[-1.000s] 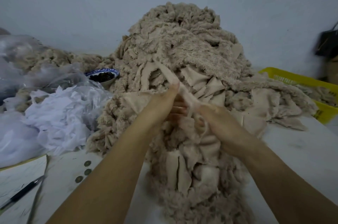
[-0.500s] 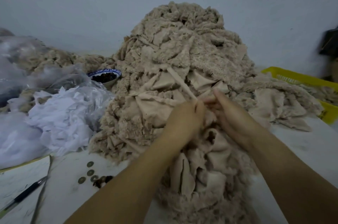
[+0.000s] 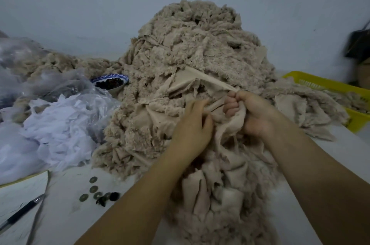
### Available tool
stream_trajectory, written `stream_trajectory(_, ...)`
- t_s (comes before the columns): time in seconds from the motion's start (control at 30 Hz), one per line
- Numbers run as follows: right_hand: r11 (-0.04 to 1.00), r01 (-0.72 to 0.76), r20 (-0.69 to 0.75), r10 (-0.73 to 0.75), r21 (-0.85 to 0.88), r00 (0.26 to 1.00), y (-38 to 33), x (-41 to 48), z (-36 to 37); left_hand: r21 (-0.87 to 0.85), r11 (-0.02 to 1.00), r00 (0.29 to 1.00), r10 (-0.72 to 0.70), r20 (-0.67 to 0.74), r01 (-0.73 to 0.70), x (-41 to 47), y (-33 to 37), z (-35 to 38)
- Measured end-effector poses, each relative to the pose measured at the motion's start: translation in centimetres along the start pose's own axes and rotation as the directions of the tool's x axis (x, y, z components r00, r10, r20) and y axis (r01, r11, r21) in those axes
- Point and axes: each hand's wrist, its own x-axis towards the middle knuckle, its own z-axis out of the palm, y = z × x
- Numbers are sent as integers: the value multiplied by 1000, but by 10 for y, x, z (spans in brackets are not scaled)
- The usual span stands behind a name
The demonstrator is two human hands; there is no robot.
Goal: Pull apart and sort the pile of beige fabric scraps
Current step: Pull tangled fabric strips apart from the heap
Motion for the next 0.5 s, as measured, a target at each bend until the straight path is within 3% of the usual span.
stream_trajectory(0.07, 1000, 0, 57, -2, 27, 998, -1, -5, 1, 78, 997, 977, -32, 211, 16, 5, -10, -5)
stream_trajectory(0.1, 1000, 10, 75, -11, 12, 997, -2, -6, -1, 89, 996, 975, -19, 221, -1, 5, -13, -6)
stream_trajectory(0.17, 992, 75, 33, -72, -101, 997, -1, -4, -8, 57, 997, 997, -46, 54, 43, 8, -20, -12)
stream_trajectory(0.23, 949, 145, -132, -188, -281, 973, 3, 0, -18, -162, 958, 957, -259, -129, 238, 11, -23, -24)
stream_trajectory(0.33, 878, 149, -291, -305, -455, 907, 16, 8, -32, -577, 696, 816, -571, -85, 427, 14, -15, -37)
stream_trajectory(0.4, 885, 157, -315, -314, -437, 896, 23, 15, -36, -748, 504, 778, -628, 27, 433, 15, -12, -39)
stream_trajectory(0.5, 892, 197, -307, -337, -408, 890, 22, 18, -35, -855, 363, 797, -596, 93, 371, 8, -11, -38)
